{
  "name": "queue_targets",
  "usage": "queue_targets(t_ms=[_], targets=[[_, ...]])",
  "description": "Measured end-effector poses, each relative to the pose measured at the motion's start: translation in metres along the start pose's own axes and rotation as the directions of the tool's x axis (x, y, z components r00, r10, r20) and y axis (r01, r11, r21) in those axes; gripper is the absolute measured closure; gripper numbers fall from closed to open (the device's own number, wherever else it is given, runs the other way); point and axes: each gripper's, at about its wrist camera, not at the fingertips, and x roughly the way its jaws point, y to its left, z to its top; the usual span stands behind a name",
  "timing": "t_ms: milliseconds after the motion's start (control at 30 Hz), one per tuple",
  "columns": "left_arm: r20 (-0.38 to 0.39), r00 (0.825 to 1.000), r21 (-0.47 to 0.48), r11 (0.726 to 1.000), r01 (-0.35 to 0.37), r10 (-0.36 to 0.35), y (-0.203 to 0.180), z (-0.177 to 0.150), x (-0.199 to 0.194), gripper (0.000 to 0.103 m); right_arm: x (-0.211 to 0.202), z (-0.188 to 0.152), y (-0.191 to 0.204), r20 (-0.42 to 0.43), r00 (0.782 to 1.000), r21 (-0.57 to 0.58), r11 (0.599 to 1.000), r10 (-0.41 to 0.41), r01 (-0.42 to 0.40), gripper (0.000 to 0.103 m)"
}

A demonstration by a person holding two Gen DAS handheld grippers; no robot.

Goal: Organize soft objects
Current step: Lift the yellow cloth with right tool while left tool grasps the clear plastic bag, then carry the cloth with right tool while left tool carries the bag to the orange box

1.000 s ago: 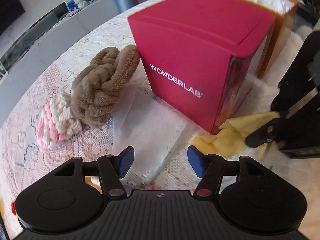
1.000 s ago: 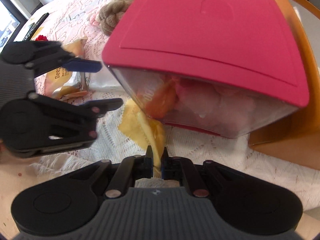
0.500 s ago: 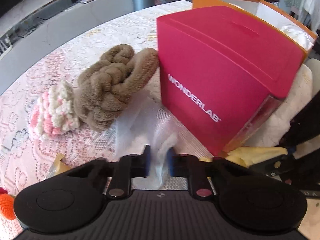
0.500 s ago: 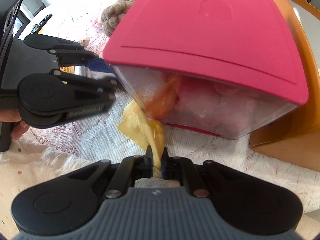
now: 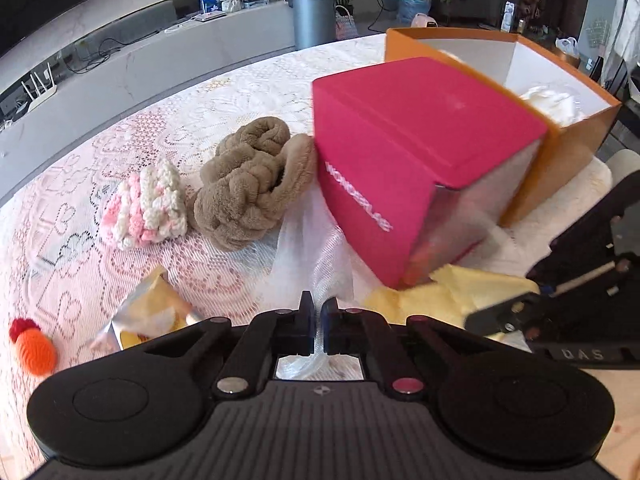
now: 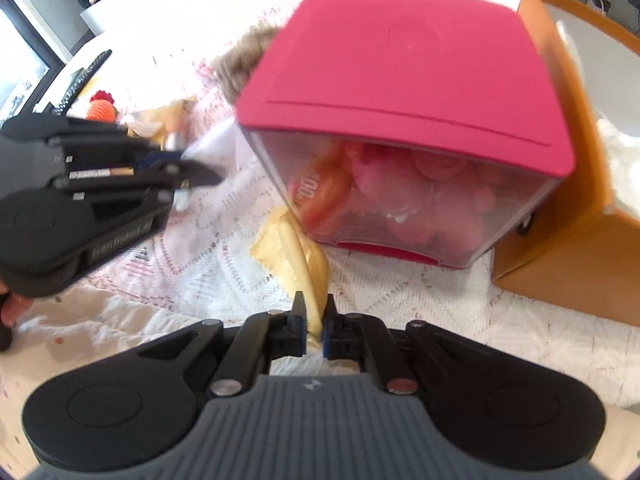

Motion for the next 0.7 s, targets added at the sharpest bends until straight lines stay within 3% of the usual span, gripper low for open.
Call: queue_targets(t_ms=[400,700], targets=[[0.064,0.997,-0.04,0.999,-0.035,0.038,-0.019,-0.016,-0.061,0.1,-0.055,-0.015,0.014,0.118,0.993,-0.008,1.0,0.001,0.0,0.099],[0.157,0.986,-0.087,0.995,-0.04,0.053,-0.038,-0.021,-0.108,0.1,-0.106,-0.039,0.014,0.243,0.97,0.008,1.0,-0.006,0.004,0.099]])
